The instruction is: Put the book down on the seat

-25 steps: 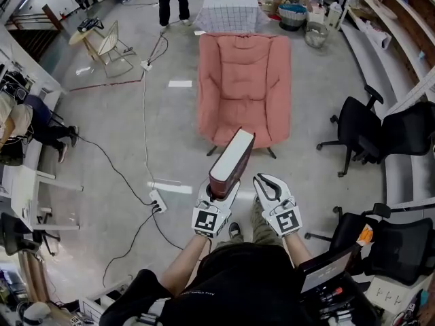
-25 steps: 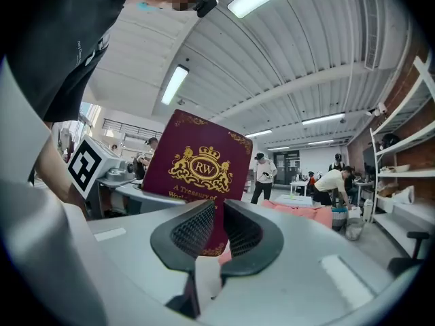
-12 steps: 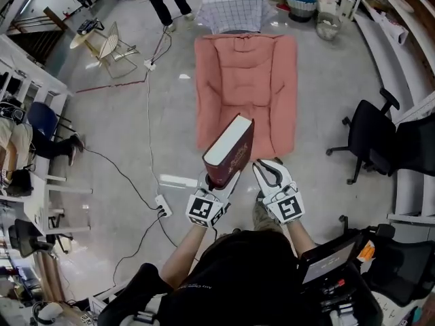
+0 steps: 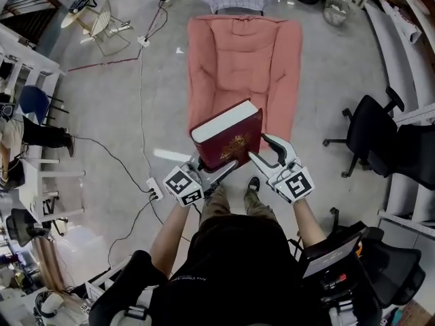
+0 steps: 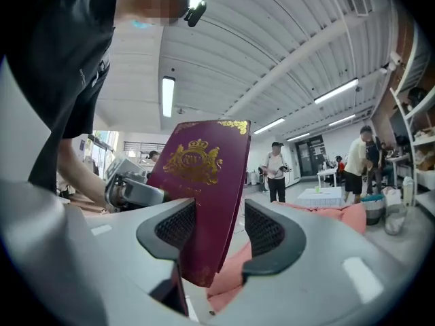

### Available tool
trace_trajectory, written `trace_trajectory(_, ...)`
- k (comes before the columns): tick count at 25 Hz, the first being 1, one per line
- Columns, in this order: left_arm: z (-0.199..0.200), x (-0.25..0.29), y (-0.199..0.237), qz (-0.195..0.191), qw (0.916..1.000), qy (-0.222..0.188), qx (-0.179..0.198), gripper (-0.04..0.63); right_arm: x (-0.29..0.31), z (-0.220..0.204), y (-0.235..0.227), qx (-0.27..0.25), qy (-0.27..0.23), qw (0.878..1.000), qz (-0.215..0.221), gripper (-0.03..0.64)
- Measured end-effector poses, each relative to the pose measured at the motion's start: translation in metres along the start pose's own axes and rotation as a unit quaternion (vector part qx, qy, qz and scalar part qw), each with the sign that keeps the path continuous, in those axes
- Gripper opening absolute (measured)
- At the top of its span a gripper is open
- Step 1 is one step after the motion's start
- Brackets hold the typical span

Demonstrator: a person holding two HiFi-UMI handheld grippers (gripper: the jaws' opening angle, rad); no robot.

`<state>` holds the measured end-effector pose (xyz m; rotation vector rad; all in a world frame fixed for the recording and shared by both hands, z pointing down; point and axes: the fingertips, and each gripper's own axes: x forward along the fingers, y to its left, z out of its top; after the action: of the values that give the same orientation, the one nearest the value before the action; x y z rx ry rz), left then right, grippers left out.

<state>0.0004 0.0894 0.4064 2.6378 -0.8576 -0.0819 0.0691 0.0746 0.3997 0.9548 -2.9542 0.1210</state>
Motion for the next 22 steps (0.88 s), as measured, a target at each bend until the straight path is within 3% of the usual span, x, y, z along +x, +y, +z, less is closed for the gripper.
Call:
trace_trajectory(3,0.003,-0.001,0.022,-0.057,0.9973,0.002,-0.047,0.230,0.019,-0.003,-0.007,0.017,0.006,1.000,0.014,0.262)
trace_trajectory(6,0.000,-0.001,0.045,-0.119,0.9887,0.017,-0.089,0.230,0.039,-0.009,-0.010,0.047,0.004,0.997,0.057,0.266)
trace_trajectory(10,0.019,-0.015,0.078,-0.228,0.9636,0.033,-0.135,0.230,0.078,0.001,-0.004,0.084,-0.002,0.993,0.079,0.329)
trace_trajectory(13,0.039,-0.040,0.107,-0.276,0.9489,0.027,-0.151,0.230,0.121,0.011,0.013,0.136,-0.014,0.984,0.111,0.334)
trace_trajectory(15,0.046,-0.049,0.124,-0.299,0.9393,0.033,-0.164,0.230,0.147,0.013,0.022,0.169,-0.017,0.977,0.126,0.334)
trace_trajectory(18,0.044,-0.048,0.142,-0.320,0.9284,0.059,-0.179,0.229,0.178,0.007,0.031,0.178,-0.003,0.974,0.142,0.329)
trace_trajectory(20,0.037,-0.039,0.148,-0.314,0.9286,0.071,-0.184,0.229,0.188,-0.002,0.027,0.185,0.003,0.973,0.136,0.307)
trace_trajectory(22,0.027,-0.022,0.157,-0.285,0.9367,0.075,-0.190,0.227,0.188,-0.012,0.010,0.211,0.003,0.970,0.119,0.298)
